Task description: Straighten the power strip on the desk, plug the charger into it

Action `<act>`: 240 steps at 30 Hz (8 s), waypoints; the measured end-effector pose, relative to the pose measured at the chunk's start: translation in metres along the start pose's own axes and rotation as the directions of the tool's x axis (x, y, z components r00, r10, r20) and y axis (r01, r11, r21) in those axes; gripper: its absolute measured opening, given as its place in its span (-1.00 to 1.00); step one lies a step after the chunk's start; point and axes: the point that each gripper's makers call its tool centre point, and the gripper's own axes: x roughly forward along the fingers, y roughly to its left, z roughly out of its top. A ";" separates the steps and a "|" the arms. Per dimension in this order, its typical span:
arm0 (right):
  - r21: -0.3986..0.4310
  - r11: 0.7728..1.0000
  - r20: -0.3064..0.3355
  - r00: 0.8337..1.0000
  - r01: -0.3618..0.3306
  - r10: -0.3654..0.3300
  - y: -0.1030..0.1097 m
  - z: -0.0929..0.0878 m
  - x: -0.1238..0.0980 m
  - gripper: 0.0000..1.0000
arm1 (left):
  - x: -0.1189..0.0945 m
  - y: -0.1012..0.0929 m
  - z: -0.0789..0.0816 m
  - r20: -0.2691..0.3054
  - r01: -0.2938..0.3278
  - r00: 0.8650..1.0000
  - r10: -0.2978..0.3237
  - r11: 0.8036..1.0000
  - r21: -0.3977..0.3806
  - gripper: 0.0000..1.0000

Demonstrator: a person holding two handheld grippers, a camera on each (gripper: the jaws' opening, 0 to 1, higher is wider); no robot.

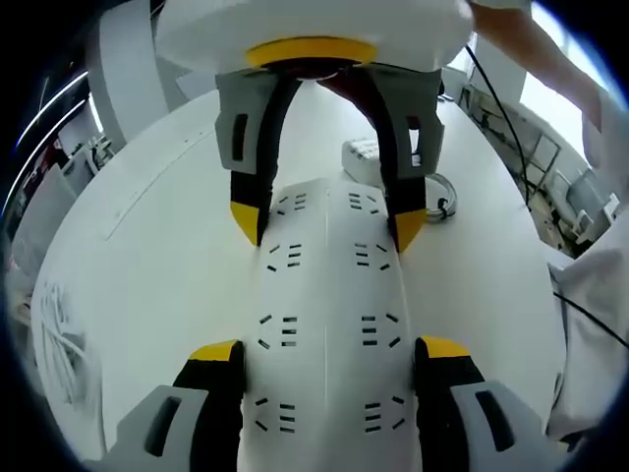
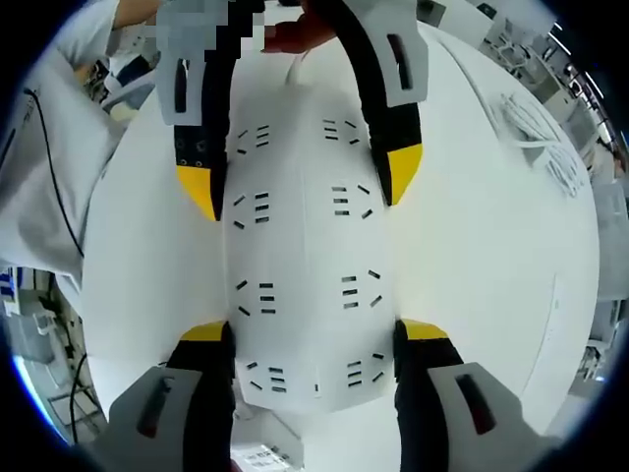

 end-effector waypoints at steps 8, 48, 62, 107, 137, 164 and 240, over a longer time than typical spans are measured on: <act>0.055 0.998 -0.001 1.000 0.012 -0.012 0.002 -0.002 -0.001 0.29 | 0.000 0.000 0.001 -0.004 0.014 1.000 -0.014 1.000 0.021 0.43; 0.202 0.978 0.006 0.999 0.043 -0.045 0.011 -0.005 -0.001 0.29 | 0.003 -0.001 0.004 -0.009 0.089 0.996 -0.089 0.986 0.137 0.43; 0.250 0.967 0.003 0.998 0.053 -0.055 0.013 -0.006 -0.001 0.30 | 0.003 0.000 0.005 -0.014 0.109 0.994 -0.108 0.980 0.168 0.43; 0.187 0.982 0.003 1.000 0.019 -0.020 0.015 -0.004 -0.002 0.26 | 0.006 0.002 0.010 -0.041 0.147 0.989 -0.141 0.963 0.227 0.42; 0.299 0.951 0.019 0.996 0.080 -0.090 0.022 -0.004 -0.003 0.27 | 0.006 0.000 0.010 -0.039 0.177 0.984 -0.173 0.945 0.274 0.42; 0.786 0.563 0.432 0.425 0.256 -0.796 0.014 -0.081 -0.100 -0.06 | 0.005 0.001 0.010 -0.026 0.181 0.983 -0.181 0.944 0.277 0.43; 0.905 -0.350 -0.404 0.231 0.240 -0.885 0.060 -0.136 -0.076 0.32 | 0.002 0.004 0.011 -0.029 0.179 0.984 -0.178 0.943 0.281 0.43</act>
